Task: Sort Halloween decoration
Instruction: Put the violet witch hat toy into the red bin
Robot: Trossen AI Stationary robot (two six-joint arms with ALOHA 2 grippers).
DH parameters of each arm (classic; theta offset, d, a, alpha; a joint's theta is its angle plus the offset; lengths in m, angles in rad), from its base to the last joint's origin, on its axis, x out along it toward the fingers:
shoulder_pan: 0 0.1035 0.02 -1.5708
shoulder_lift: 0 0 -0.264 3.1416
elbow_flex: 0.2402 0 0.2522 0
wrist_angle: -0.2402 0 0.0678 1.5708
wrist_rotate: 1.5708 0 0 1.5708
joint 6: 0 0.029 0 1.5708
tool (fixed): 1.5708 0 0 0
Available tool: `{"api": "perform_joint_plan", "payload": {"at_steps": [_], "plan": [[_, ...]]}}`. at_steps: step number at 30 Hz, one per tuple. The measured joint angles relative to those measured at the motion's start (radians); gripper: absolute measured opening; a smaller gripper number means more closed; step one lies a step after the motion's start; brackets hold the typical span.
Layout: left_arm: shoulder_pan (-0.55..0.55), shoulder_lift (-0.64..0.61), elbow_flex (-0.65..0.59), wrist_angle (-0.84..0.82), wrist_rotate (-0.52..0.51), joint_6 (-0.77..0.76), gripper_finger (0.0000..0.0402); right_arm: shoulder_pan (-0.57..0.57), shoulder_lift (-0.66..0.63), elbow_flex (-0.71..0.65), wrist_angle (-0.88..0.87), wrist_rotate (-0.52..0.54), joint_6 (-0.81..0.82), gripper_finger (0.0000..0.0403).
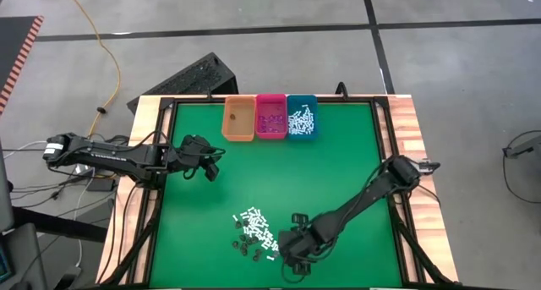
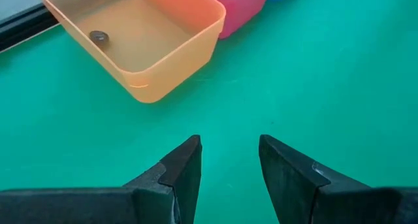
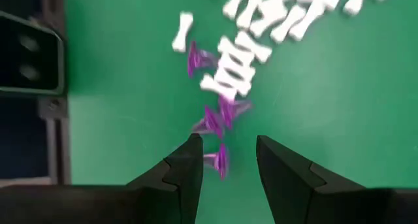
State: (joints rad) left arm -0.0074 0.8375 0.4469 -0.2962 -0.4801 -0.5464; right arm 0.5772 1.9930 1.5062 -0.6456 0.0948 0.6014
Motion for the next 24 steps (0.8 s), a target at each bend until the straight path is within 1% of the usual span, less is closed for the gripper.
{"api": "perform_joint_plan", "payload": {"at_steps": [3, 6, 13, 18, 24], "plan": [[0.000, 0.000, 0.000, 0.000, 0.000, 0.004, 0.0144, 0.007, 0.024, 0.028, -0.063, -0.008, 0.011, 0.0171], [0.000, 0.000, 0.000, -0.001, 0.001, 0.007, 0.0144, 0.015, 0.024, 0.028, -0.067, -0.008, 0.034, 0.0171], [0.000, 0.000, 0.000, -0.001, 0.003, 0.012, 0.0144, 0.018, 0.024, 0.025, -0.089, -0.007, 0.017, 0.0171], [0.000, 0.000, 0.000, -0.001, 0.003, 0.012, 0.0144, 0.017, 0.040, -0.014, -0.074, -0.015, 0.011, 0.0171], [0.000, 0.000, 0.000, -0.006, 0.001, 0.012, 0.0144, 0.016, 0.042, -0.040, 0.002, -0.018, 0.002, 0.0171]]}}
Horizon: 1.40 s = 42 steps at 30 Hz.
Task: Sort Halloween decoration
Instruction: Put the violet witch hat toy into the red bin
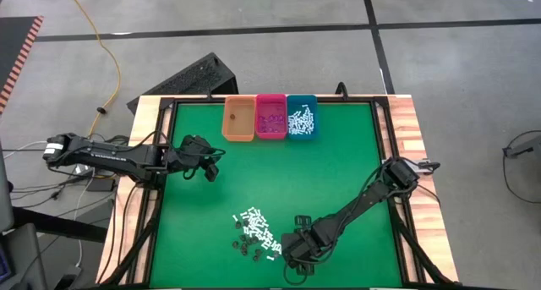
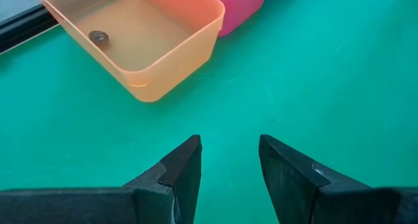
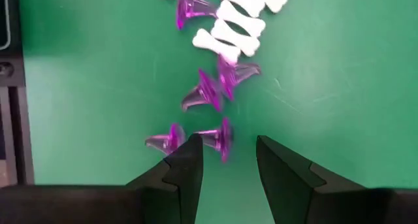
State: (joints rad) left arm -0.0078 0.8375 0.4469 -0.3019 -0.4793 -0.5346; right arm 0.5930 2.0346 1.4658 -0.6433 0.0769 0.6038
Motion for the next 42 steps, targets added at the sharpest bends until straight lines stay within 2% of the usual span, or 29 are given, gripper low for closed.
{"api": "perform_joint_plan", "payload": {"at_steps": [4, 7, 16, 26, 34, 42], "plan": [[0.000, 0.000, 0.000, 0.001, -0.001, 0.000, 0.0144, -0.001, 0.001, -0.003, -0.005, 0.000, -0.003, 0.0168], [0.000, 0.000, 0.000, 0.001, -0.001, -0.001, 0.0144, -0.007, 0.001, -0.003, -0.004, 0.000, -0.009, 0.0149], [0.000, 0.000, 0.000, 0.001, -0.003, -0.001, 0.0144, -0.013, 0.000, -0.003, -0.003, -0.002, -0.034, 0.0021], [0.000, 0.000, 0.000, 0.001, -0.003, -0.001, 0.0144, -0.060, -0.031, -0.003, -0.067, 0.001, -0.105, 0.0015], [0.000, 0.000, 0.000, 0.003, -0.003, 0.000, 0.0144, -0.223, -0.162, -0.003, -0.212, 0.101, -0.338, 0.0015], [0.000, 0.000, 0.000, 0.005, -0.008, 0.011, 0.0144, -0.558, -0.253, -0.003, -0.106, 0.169, -0.629, 0.0018]]}}
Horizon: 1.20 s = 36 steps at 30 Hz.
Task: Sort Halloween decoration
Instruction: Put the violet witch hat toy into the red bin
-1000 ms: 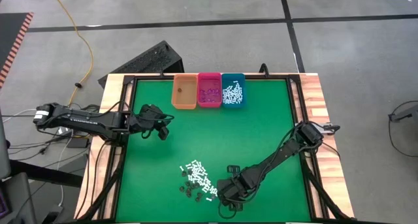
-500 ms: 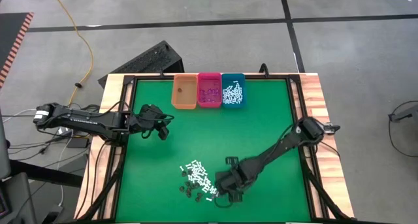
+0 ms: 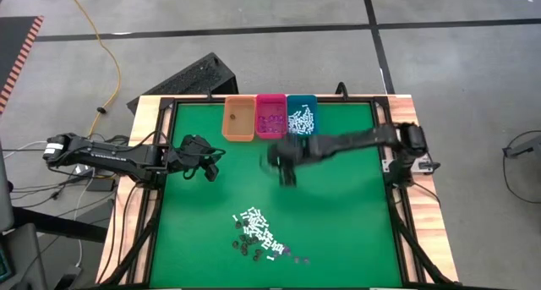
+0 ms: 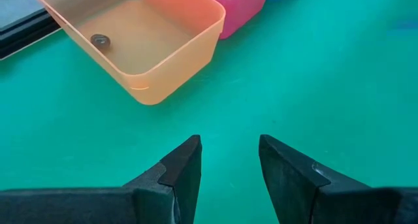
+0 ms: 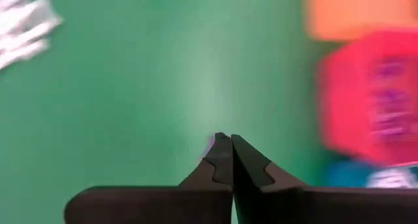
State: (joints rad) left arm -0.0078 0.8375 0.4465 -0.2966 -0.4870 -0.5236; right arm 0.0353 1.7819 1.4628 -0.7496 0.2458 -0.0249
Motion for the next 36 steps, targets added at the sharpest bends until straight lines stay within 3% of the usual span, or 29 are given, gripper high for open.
{"api": "perform_joint_plan", "payload": {"at_steps": [8, 13, 15, 19, 25, 30, 36], "plan": [[0.000, 0.000, -0.001, -0.001, -0.001, 0.000, 0.0144, -0.341, 0.022, 0.000, 0.220, -0.019, -0.084, 0.0030], [0.000, 0.000, -0.001, -0.006, 0.003, 0.000, 0.0144, -0.432, 0.039, 0.000, 0.230, -0.257, -0.047, 0.0046], [0.000, 0.000, -0.001, -0.008, 0.004, 0.000, 0.0144, -0.424, 0.038, 0.000, 0.234, -0.340, -0.028, 0.0053], [0.000, 0.000, -0.001, -0.006, -0.008, -0.001, 0.0144, -0.340, 0.039, 0.000, 0.257, -0.346, -0.011, 0.0057], [0.000, 0.000, -0.001, 0.004, -0.018, -0.003, 0.0144, -0.195, 0.119, -0.001, 0.391, -0.078, 0.067, 0.0058], [-0.002, 0.000, -0.001, -0.003, -0.008, -0.002, 0.0144, -0.193, 0.200, 0.000, 0.419, -0.102, 0.179, 0.0077], [-0.004, 0.000, -0.010, -0.003, -0.006, 0.004, 0.0144, -0.207, 0.255, 0.000, 0.494, -0.083, 0.250, 0.0142]]}}
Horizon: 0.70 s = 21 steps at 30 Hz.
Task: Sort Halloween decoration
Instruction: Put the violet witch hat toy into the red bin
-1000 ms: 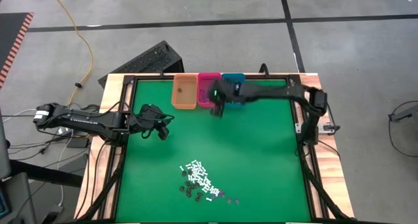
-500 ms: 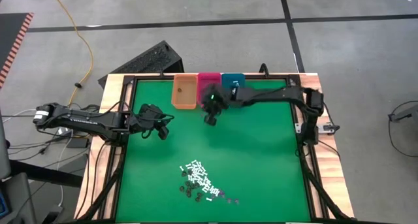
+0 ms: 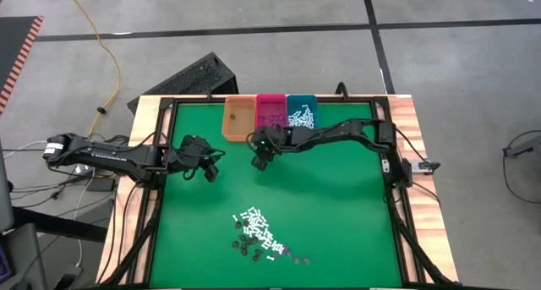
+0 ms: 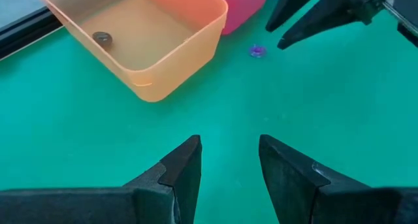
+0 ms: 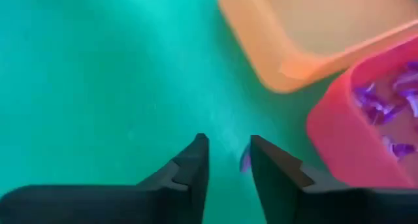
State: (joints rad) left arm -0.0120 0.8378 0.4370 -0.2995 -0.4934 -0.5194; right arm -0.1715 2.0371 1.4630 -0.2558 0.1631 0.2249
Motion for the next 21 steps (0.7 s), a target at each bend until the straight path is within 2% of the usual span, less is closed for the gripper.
{"api": "perform_joint_plan", "payload": {"at_steps": [4, 8, 17, 21], "plan": [[0.000, 0.000, 0.000, 0.003, -0.001, -0.001, 0.0144, -0.008, 0.028, 0.001, -0.006, 0.041, 0.053, 0.0188], [0.000, 0.000, 0.000, 0.002, -0.009, -0.001, 0.0144, -0.006, 0.057, -0.002, -0.004, 0.076, 0.066, 0.0205], [0.000, 0.000, 0.000, 0.003, -0.015, 0.000, 0.0144, -0.002, 0.106, 0.002, 0.048, 0.137, 0.066, 0.0181], [0.000, 0.000, 0.000, 0.004, -0.016, 0.000, 0.0144, 0.005, 0.109, 0.002, 0.029, 0.134, 0.077, 0.0151]]}}
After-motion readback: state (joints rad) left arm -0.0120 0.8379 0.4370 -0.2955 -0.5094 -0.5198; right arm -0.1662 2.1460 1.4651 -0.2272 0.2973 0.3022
